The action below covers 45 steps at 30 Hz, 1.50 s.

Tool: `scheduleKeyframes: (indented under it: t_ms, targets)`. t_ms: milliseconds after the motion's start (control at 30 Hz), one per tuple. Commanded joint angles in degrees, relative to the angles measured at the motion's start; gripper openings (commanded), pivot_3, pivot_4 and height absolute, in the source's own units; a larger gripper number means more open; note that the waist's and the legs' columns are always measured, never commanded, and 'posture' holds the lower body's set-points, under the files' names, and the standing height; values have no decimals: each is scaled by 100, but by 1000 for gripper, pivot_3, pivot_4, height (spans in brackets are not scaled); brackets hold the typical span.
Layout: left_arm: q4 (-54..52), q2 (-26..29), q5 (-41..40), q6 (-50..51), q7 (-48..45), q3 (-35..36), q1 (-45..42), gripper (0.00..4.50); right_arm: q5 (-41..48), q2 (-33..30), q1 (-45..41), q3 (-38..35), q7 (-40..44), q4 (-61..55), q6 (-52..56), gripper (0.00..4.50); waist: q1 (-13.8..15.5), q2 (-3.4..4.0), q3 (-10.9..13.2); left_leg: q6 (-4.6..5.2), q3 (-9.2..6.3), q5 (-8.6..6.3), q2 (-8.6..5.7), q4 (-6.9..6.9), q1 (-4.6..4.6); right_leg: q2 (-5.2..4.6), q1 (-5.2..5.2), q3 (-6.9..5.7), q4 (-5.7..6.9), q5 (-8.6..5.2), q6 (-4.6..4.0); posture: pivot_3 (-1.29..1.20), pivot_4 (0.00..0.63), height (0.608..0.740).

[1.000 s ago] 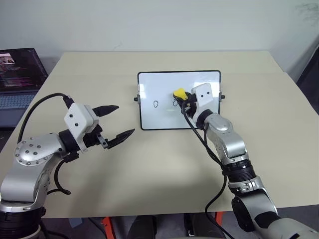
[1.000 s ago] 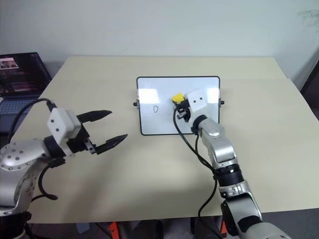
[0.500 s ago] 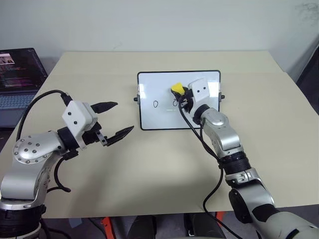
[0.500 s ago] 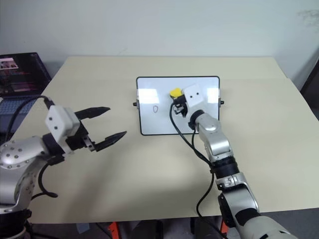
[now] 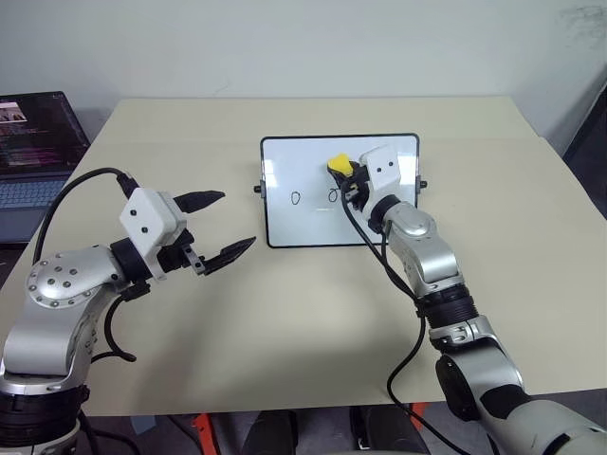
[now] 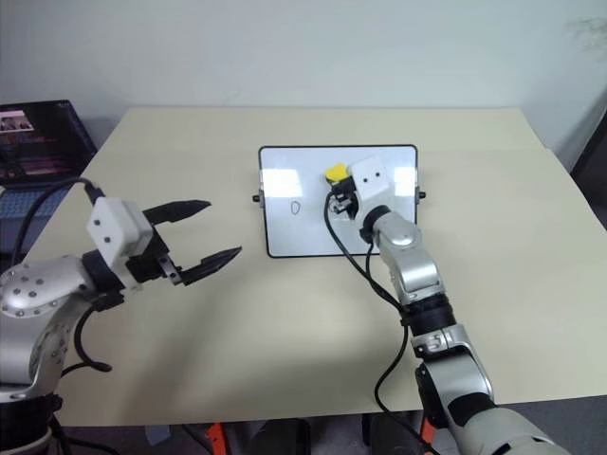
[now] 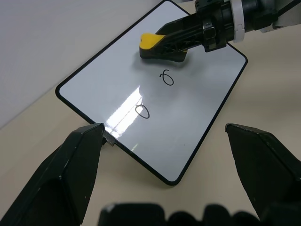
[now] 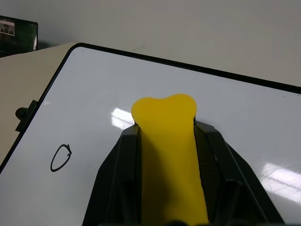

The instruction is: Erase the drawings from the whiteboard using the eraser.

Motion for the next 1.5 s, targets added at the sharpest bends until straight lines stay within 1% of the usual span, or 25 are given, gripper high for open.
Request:
scheduleKeyframes:
  t_ms: [33,233,500,667,833,1000,1133,1267,1400,1500]
  targets:
    - [-46,51,23,-97,30,27,-114,4500,6,8,-235,-103,-36,-85,-166,1226,0,0,0,0,0,0,0,0,0,0,0,0,0,0,0,0,150,740]
    - [-17,38,46,-105,29,-27,-163,4500,-13,26,-255,-87,-41,32,-231,1226,-1,0,0,-1,0,1,0,1,0,0,0,0,1,0,0,0,150,740]
    - [9,46,61,-122,23,-62,-205,4500,-157,6,-230,-38,-36,610,-584,1226,-3,-1,-1,-5,2,3,0,1,0,0,0,0,2,0,0,0,150,740]
    - [58,58,71,-141,4,-82,-263,4500,-240,1,-161,-44,-45,775,-689,1226,-3,-1,-2,-3,2,2,0,8,1,0,0,1,7,1,0,0,150,740]
    - [75,57,69,-142,-3,-107,-321,4500,-344,-73,72,-19,-32,861,-747,1226,-2,-3,-6,-2,2,2,-1,13,2,0,0,2,17,1,0,0,150,740]
    - [75,51,67,-153,-3,-100,-305,4500,-570,-240,596,186,90,1016,-1051,1226,3,-13,-17,2,2,0,-2,18,12,-2,9,3,25,1,0,0,150,740]
    - [62,60,59,-148,-4,-82,-284,4500,-654,-348,986,301,194,1000,-1151,1226,4,-23,-24,5,7,-1,-7,21,61,-5,49,9,44,0,0,0,150,740]
    - [52,73,51,-140,-16,-67,-264,4500,-701,-454,1203,363,288,921,-1181,1226,0,-20,-21,11,4,0,-10,10,169,-5,154,7,39,0,0,0,150,740]
    - [50,76,41,-132,-25,-77,-277,4500,-703,-565,1417,367,396,676,-1130,1226,6,-20,-22,17,-2,5,-11,9,207,-4,195,3,36,0,0,0,150,740]
    - [76,80,40,-132,-34,-98,-331,4500,-657,-611,1447,291,422,465,-1047,1226,7,-20,-21,17,-2,5,-12,8,208,-5,196,4,34,0,0,0,150,740]
